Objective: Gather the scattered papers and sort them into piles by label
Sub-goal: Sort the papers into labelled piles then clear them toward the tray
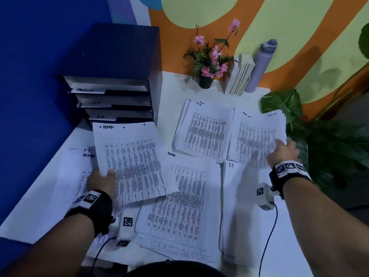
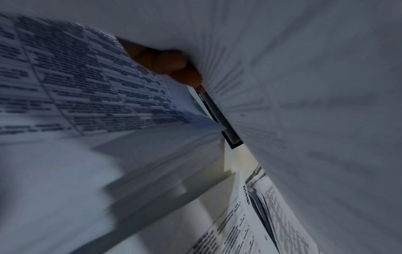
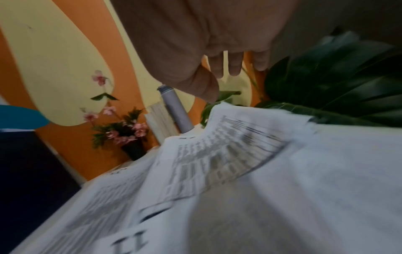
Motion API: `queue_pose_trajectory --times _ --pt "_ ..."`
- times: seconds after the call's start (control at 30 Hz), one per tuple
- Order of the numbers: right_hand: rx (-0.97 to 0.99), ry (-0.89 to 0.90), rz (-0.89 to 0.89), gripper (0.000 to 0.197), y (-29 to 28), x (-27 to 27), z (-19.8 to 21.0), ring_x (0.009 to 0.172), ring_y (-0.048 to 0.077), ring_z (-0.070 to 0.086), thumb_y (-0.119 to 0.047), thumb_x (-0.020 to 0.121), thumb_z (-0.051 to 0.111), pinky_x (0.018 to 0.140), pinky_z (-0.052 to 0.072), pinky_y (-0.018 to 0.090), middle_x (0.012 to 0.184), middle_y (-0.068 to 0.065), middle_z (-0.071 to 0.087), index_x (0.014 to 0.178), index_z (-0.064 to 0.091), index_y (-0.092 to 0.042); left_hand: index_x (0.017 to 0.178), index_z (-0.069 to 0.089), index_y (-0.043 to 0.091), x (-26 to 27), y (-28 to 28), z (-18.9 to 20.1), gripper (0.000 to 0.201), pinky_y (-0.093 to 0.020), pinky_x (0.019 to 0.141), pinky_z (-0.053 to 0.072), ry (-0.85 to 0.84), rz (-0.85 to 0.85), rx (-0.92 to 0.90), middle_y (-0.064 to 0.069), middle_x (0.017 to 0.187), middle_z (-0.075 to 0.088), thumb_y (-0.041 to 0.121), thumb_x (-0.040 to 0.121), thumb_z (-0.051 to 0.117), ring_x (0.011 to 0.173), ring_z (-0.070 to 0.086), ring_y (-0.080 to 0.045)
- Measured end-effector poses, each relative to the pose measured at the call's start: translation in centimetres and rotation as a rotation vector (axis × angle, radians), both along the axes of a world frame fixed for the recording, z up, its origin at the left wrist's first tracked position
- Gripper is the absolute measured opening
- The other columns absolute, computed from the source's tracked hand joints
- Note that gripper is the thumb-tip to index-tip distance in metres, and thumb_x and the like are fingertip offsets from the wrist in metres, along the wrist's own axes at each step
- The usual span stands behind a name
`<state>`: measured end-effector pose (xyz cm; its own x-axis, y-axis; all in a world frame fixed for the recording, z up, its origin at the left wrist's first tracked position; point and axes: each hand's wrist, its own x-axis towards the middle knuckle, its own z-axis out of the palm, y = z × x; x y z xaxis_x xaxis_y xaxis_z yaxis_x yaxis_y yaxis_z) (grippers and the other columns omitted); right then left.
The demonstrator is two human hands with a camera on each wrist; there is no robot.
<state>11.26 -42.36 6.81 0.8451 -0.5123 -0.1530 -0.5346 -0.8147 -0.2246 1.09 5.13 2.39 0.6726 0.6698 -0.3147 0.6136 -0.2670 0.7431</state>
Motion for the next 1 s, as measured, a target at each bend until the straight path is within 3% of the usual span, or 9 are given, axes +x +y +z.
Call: queue_pose_trajectory --times 0.13,0.23,0.33,0.47,0.6,0.7,0.8,0.9,1.0 --pt "0.280 -0.147 0.189 0.048 5.7 -0.5 -0.8 0.128 0.032 0.047 0.001 0.087 0.053 0.108 0.041 0.046 0.145 0.012 0.044 0.132 0.058 -0.014 0.124 0.058 0.005 -0.2 -0.2 -0.8 0.032 -0.039 0.089 0.046 0.034 -0.019 -0.017 -0.020 0.121 0.062 0.019 0.096 0.051 0.103 0.059 -0.037" --pt "0.594 -0.122 0.274 0.033 11.7 -3.0 -1.0 0.116 0.020 0.056 -0.011 0.092 0.058 0.099 0.046 0.033 0.129 0.002 0.056 0.124 0.063 -0.018 0.126 0.057 0.006 -0.3 -0.6 -1.1 0.033 -0.041 0.095 0.045 0.033 -0.029 -0.045 -0.018 0.125 0.061 0.020 0.097 0.051 0.109 0.058 -0.038" --pt "0.722 -0.045 0.355 0.027 17.0 -5.6 -1.1 0.103 0.013 0.058 -0.017 0.092 0.061 0.087 0.048 0.025 0.115 -0.002 0.060 0.118 0.065 -0.017 0.126 0.057 0.007 -0.4 -0.9 -0.8 0.031 -0.037 0.091 0.044 0.019 -0.050 -0.055 -0.016 0.125 0.061 0.017 0.098 0.050 0.109 0.058 -0.037" --pt "0.807 -0.014 0.409 0.018 20.9 -7.6 -2.6 0.083 0.016 0.061 -0.015 0.095 0.055 0.068 0.052 0.026 0.104 0.004 0.062 0.111 0.063 -0.017 0.121 0.060 0.005 -1.0 -0.5 -0.7 0.028 -0.033 0.086 0.045 0.029 -0.110 -0.057 -0.017 0.118 0.064 0.014 0.096 0.052 0.103 0.060 -0.034" --pt "0.861 0.032 0.395 0.023 22.5 -9.4 -4.0 0.055 0.007 0.046 -0.007 0.091 0.054 0.053 0.039 0.019 0.077 -0.005 0.052 0.106 0.056 -0.024 0.117 0.063 0.010 -2.4 -0.5 -0.9 0.025 -0.039 0.091 0.050 0.050 -0.284 -0.127 -0.011 0.112 0.067 0.017 0.095 0.055 0.098 0.062 -0.029" --pt "0.868 -0.023 0.246 0.044 22.7 -10.4 -4.5 0.069 0.015 0.055 0.010 0.078 0.048 0.059 0.050 0.025 0.081 -0.003 0.055 0.098 0.057 -0.028 0.119 0.061 0.014 -3.1 -0.7 -0.7 0.026 -0.032 0.087 0.049 0.007 -0.353 -0.101 -0.005 0.114 0.067 0.015 0.093 0.057 0.099 0.062 -0.022" --pt "0.704 -0.037 0.199 0.043 21.7 -11.1 -4.7 0.089 0.018 0.055 0.011 0.076 0.049 0.062 0.043 0.008 0.103 0.003 0.054 0.109 0.059 -0.013 0.135 0.050 0.021 -3.5 0.4 -0.8 0.042 -0.034 0.100 0.044 -0.054 -0.356 -0.044 -0.001 0.137 0.053 0.013 0.094 0.055 0.121 0.053 -0.019" --pt "0.491 0.027 0.202 0.040 20.0 -11.8 -5.6 0.104 0.024 0.058 -0.003 0.081 0.057 0.084 0.044 0.021 0.118 0.007 0.052 0.120 0.060 -0.013 0.147 0.035 0.020 -3.7 2.8 -1.5 0.053 -0.042 0.116 0.027 0.015 -0.441 0.167 -0.003 0.156 0.028 0.018 0.096 0.052 0.142 0.029 -0.024" --pt "0.320 0.091 0.188 0.035 19.4 -12.7 -6.5 0.113 0.030 0.054 -0.017 0.089 0.057 0.094 0.044 0.033 0.128 0.011 0.048 0.123 0.060 -0.015 0.153 0.014 0.024 -4.4 5.2 -2.4 0.069 -0.050 0.118 0.015 0.276 -0.553 0.387 -0.001 0.162 0.000 0.039 0.095 0.049 0.148 0.002 -0.025"
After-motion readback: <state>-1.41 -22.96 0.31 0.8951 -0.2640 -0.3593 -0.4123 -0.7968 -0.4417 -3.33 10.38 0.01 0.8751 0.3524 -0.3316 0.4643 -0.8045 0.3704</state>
